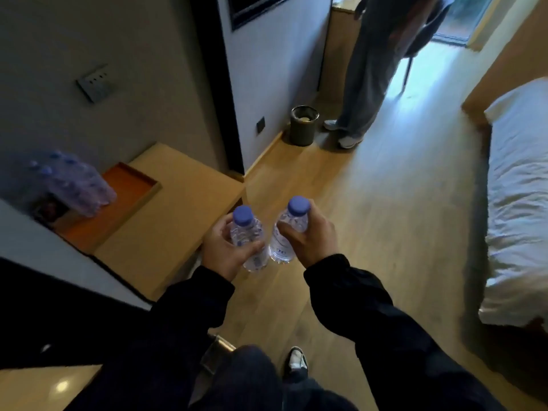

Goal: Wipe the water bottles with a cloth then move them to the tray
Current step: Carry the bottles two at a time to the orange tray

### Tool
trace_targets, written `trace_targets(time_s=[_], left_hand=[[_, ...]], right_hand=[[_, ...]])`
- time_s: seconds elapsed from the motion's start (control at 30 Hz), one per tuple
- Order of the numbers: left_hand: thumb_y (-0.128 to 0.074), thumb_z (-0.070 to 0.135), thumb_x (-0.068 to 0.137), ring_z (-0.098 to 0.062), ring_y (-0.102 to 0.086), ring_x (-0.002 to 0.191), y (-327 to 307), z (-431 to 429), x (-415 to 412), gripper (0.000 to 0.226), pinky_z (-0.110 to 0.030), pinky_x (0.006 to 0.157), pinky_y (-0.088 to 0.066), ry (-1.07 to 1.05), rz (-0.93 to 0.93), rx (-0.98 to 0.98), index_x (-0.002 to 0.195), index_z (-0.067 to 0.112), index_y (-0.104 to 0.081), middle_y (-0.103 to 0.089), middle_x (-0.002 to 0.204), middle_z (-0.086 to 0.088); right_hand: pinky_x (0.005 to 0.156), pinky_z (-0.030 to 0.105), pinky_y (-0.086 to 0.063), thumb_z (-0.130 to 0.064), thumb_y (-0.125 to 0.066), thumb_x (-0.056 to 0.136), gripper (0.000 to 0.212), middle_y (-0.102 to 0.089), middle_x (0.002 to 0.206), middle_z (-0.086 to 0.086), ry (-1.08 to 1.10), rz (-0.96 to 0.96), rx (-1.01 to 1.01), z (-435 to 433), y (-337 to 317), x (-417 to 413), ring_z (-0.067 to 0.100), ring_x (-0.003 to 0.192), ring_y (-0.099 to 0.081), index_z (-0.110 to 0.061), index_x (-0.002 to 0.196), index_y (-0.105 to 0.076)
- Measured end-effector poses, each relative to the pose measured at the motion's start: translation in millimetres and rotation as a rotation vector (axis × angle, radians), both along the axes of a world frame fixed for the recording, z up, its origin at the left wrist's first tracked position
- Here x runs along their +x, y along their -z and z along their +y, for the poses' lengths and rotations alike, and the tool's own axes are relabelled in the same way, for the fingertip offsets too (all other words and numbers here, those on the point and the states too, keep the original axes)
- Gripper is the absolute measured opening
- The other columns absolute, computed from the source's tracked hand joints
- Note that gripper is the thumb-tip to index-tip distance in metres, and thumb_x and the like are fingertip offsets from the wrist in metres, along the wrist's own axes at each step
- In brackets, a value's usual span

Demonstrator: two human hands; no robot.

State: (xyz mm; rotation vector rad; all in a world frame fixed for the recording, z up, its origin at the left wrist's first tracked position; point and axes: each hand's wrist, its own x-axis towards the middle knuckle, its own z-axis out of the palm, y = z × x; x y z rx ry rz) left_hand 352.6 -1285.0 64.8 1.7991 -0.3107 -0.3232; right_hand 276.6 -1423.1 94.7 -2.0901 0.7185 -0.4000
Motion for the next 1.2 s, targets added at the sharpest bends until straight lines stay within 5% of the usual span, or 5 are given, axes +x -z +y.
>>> trace_targets(time_s=[0.37,0.53,0.97,1.13,1.2], left_hand=[[-0.082,0.013,0.069,-0.023,-0.058,0.106,21.9,-8.2,118.7,0.042,-0.04,0.088,-0.049,-0.521,0.114,0.074,0.103,0.021,-0.06,-0.062,0.111,0.002],[-0.082,0.005,0.068,-0.024,-0.056,0.102,35.2,-2.4,187.4,0.044,-0.017,0.073,-0.047,-0.718,0.127,0.029,0.106,0.01,-0.059,-0.06,0.116,-0.011],[-0.088,0.023,0.052,-0.026,-0.061,0.107,38.8,20.4,297.6,0.065,-0.046,0.095,-0.049,-1.092,0.176,0.058,0.112,0.014,-0.064,-0.068,0.113,-0.008],[-0.087,0.018,0.059,-0.019,-0.061,0.097,42.6,33.7,323.7,0.051,-0.023,0.083,-0.048,-1.205,0.152,0.075,0.105,0.015,-0.065,-0.068,0.101,-0.001],[-0.088,0.019,0.054,-0.029,-0.063,0.098,42.3,42.6,333.6,0.042,-0.032,0.089,-0.053,-1.282,0.166,0.001,0.091,0.018,-0.067,-0.068,0.094,-0.004]], right_hand=[[0.066,0.034,-0.043,-0.03,-0.065,0.077,0.041,-0.065,0.101,0.008,-0.474,0.061,0.03,-26.5,19.0,182.0,0.034,0.092,-0.059,-0.019,0.112,-0.048],[0.067,0.033,-0.039,-0.032,-0.065,0.079,0.042,-0.065,0.107,0.008,-0.677,0.095,0.013,-16.9,24.7,267.4,0.032,0.098,-0.058,-0.02,0.116,-0.049],[0.06,0.027,-0.027,-0.034,-0.066,0.078,0.04,-0.067,0.097,0.008,-1.0,0.11,-0.056,17.1,31.8,427.1,0.031,0.09,-0.059,-0.02,0.113,-0.051],[0.062,0.032,-0.04,-0.033,-0.068,0.078,0.042,-0.067,0.098,0.011,-1.17,0.123,-0.017,43.8,44.6,474.9,0.035,0.09,-0.06,-0.016,0.112,-0.052],[0.068,0.037,-0.045,-0.031,-0.069,0.078,0.042,-0.067,0.1,0.013,-1.222,0.127,0.007,58.9,49.5,492.2,0.036,0.092,-0.06,-0.013,0.112,-0.053]])
